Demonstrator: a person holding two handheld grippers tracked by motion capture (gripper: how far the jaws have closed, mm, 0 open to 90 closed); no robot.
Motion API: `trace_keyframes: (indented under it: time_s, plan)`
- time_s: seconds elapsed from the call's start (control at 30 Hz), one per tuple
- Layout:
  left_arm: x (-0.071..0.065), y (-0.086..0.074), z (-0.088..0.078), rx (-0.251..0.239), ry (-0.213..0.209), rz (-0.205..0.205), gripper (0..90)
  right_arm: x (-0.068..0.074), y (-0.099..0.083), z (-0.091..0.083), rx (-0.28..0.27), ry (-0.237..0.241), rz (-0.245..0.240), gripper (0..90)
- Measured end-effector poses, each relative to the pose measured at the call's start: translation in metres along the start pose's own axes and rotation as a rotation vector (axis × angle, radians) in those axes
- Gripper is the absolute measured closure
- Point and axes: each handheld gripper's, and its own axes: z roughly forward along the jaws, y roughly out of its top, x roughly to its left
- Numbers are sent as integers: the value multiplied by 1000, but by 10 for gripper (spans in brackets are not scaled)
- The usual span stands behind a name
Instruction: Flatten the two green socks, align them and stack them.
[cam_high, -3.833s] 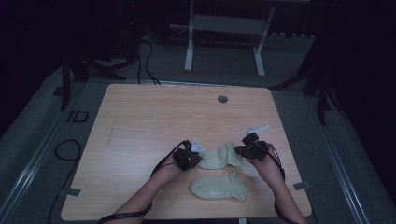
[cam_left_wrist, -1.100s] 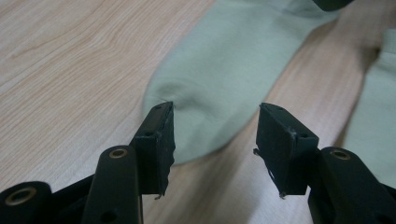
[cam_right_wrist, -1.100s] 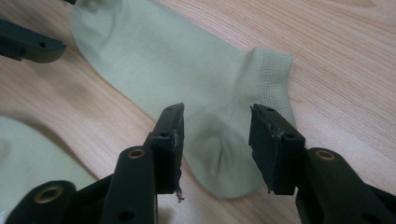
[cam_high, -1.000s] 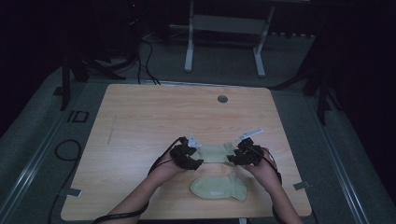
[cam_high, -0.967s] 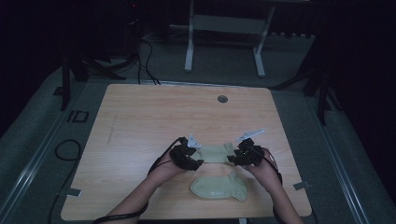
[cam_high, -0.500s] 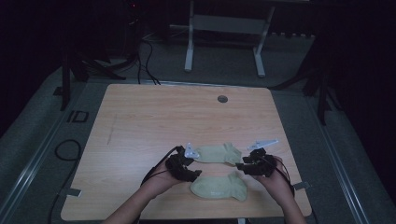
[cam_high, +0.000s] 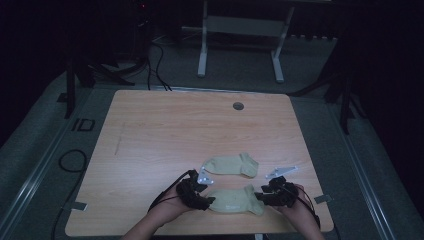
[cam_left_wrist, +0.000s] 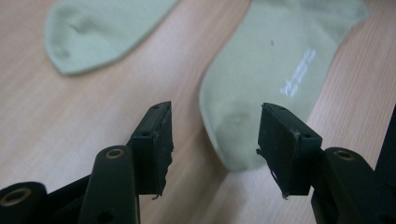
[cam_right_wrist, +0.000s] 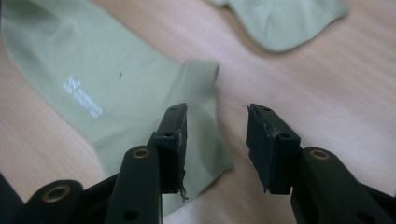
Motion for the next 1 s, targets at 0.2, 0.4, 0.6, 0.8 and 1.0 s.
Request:
trace_keyframes:
  time_s: [0.2, 0.4, 0.6, 0.8, 1.0]
  plan:
    - [-2, -10, 8, 12, 1, -18, 460, 4, -11, 5, 25, -16, -16, 587]
    - [-4, -15, 13, 11, -7, -16, 512, 9, -13, 5, 18, -57, -43, 678]
    - [-6, -15, 13, 6, 4, 0, 620, 14, -16, 5, 5, -72, -63, 755]
    - [-9, -13, 15, -3, 2, -22, 829, 16, -17, 5, -8, -70, -48, 809]
    - [-9, -11, 15, -4, 1, -30, 883, 19, -15, 4, 3, -69, -48, 823]
